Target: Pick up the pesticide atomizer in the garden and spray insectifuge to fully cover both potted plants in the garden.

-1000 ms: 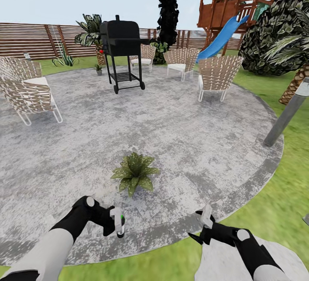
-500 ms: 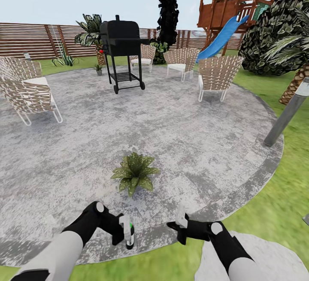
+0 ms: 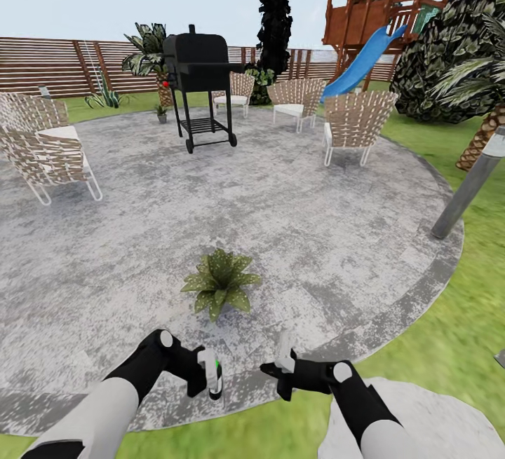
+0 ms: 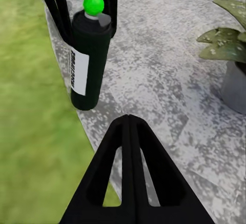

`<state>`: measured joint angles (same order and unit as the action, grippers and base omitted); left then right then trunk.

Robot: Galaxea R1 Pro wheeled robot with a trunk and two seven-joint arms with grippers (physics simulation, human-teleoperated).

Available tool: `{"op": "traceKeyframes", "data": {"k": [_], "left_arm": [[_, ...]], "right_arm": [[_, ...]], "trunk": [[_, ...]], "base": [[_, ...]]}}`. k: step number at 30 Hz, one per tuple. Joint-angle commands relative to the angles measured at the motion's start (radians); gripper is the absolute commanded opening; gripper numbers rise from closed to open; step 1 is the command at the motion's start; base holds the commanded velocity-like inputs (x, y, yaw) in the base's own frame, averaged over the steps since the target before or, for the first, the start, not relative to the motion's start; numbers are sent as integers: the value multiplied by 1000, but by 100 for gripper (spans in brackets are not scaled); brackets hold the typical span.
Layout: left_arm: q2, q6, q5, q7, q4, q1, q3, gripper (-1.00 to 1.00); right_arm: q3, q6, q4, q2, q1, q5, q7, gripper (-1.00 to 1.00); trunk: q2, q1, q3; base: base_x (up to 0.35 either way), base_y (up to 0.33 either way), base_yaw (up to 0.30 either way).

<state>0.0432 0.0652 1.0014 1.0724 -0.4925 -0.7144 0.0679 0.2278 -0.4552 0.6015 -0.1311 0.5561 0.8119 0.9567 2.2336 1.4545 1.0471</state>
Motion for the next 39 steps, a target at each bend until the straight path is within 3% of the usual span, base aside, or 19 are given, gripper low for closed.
{"op": "traceKeyframes", "data": {"k": [1,17,22,28,39], "left_arm": [[2,7,9,1,0,0,7,-100],[25,41,8,-2,0,0,7,-100],[38,42,8,-2,0,0,6,-100],[52,42,7,-2,0,0,-26,-100],[83,62,6,-2,0,0,-28,-100]], "right_arm": [[8,-4,1,-7,1,7,11,-100],[8,-4,0,-20,20,6,17,-100],[8,-4,0,-35,22,6,17,-100],[8,-4,0,-40,22,6,17,-100],[8,-4,0,-43,22,6,17,-100]], "trunk": [[0,0,1],[0,0,1],[0,0,1],[0,0,1],[0,0,1]], "base": [[0,0,0],[0,0,0],[0,0,0],[0,0,0],[0,0,0]]}}
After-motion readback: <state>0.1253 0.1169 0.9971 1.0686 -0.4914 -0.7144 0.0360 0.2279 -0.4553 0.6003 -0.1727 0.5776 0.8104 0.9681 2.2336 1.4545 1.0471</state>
